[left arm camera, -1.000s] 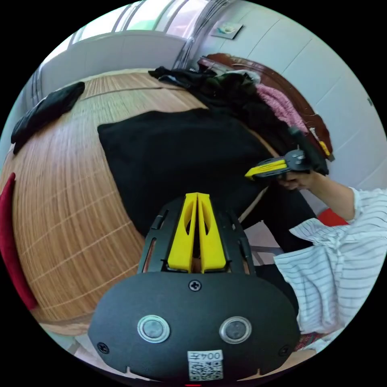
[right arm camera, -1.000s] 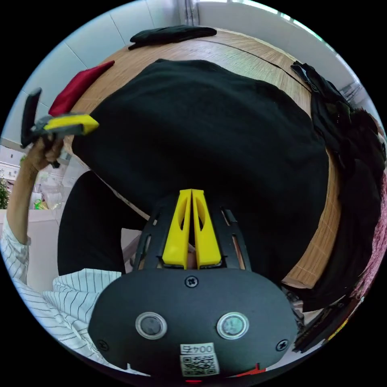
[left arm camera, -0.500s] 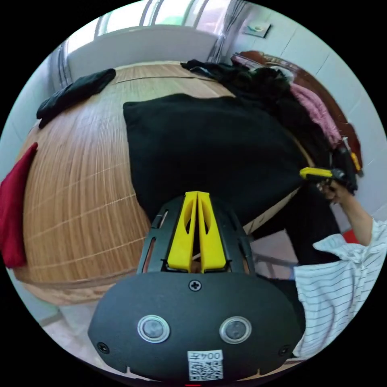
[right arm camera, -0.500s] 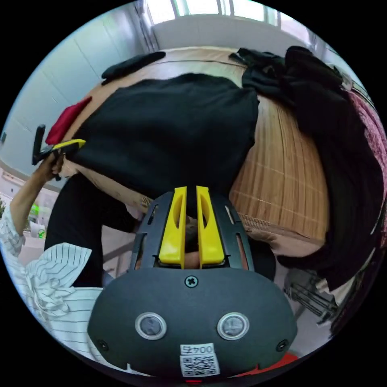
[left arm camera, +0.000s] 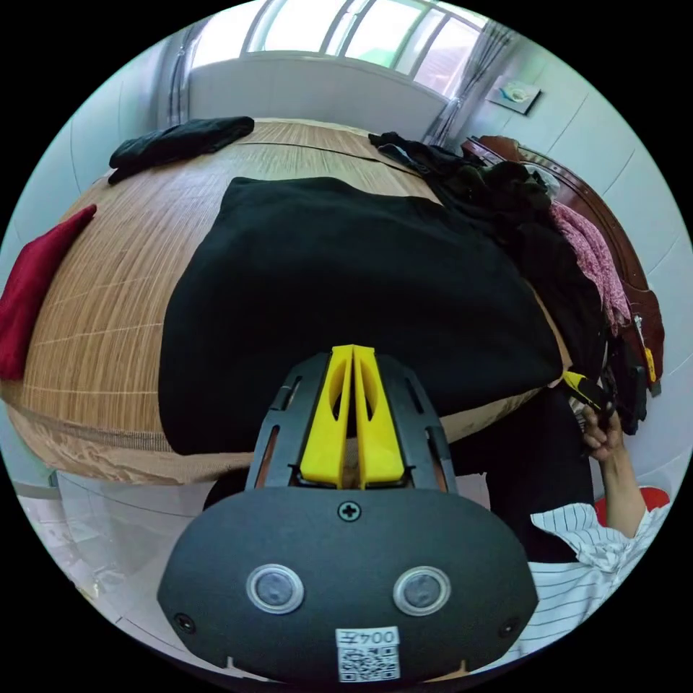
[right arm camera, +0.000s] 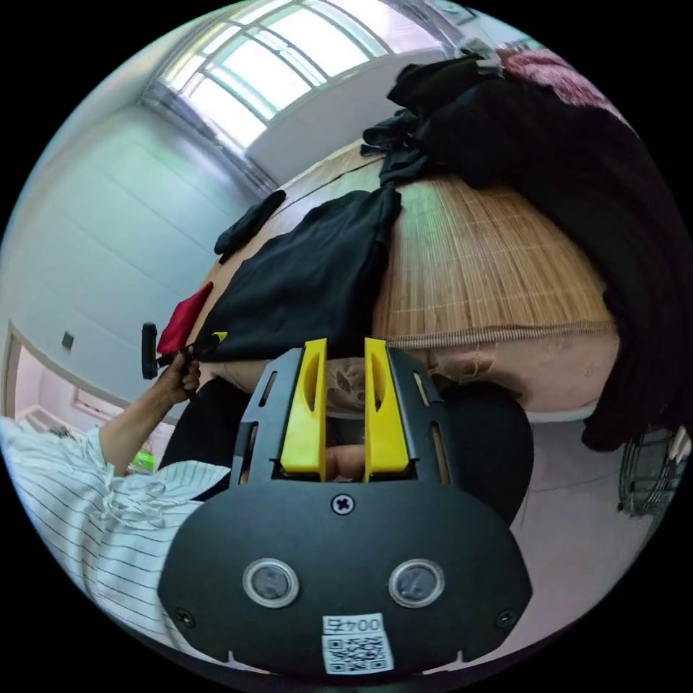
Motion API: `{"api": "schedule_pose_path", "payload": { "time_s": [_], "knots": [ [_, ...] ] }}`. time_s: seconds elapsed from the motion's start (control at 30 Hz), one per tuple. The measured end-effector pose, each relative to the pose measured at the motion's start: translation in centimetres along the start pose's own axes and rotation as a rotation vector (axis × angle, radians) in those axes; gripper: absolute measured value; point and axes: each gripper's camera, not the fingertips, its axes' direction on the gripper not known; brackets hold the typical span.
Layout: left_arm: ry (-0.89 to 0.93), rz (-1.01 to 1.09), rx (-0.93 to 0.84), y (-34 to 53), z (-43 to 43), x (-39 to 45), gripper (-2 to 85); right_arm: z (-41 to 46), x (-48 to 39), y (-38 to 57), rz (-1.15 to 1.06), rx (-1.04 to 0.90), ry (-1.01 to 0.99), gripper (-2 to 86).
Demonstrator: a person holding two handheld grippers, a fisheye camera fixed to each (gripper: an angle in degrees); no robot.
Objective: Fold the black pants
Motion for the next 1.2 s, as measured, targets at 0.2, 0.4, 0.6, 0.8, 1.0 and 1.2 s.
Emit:
{"api": "schedule_pose_path", "payload": {
  "time_s": [0.2,0.4,0.6,0.8,1.0,1.2],
  "knots": [
    [0.003,-0.017,-0.023,0.3,1.8,-2.9,0.6,0.0,-2.1,-1.4,-0.288,-0.149,0.029,10.0],
    [0.064,-0.063,-0.05,0.6,3.3,-7.0,0.6,1.6,-5.2,-0.5,-0.554,-0.28,0.122,10.0],
    [0.024,-0.052,-0.068,1.1,4.5,-8.9,0.6,3.5,-8.9,0.7,-0.71,-0.312,0.145,8.3],
    [0.008,-0.036,-0.082,2.0,5.5,-11.0,0.6,3.4,-11.4,0.4,-0.766,-0.267,0.175,2.9],
    [-0.017,0.025,-0.11,2.7,6.3,-12.5,0.6,5.1,-8.0,0.6,-0.648,-0.294,0.178,0.8],
    [-0.021,0.025,-0.089,4.4,6.8,-14.1,0.6,3.5,-9.8,-1.3,-0.5,-0.287,0.23,0.2]
  ]
}}
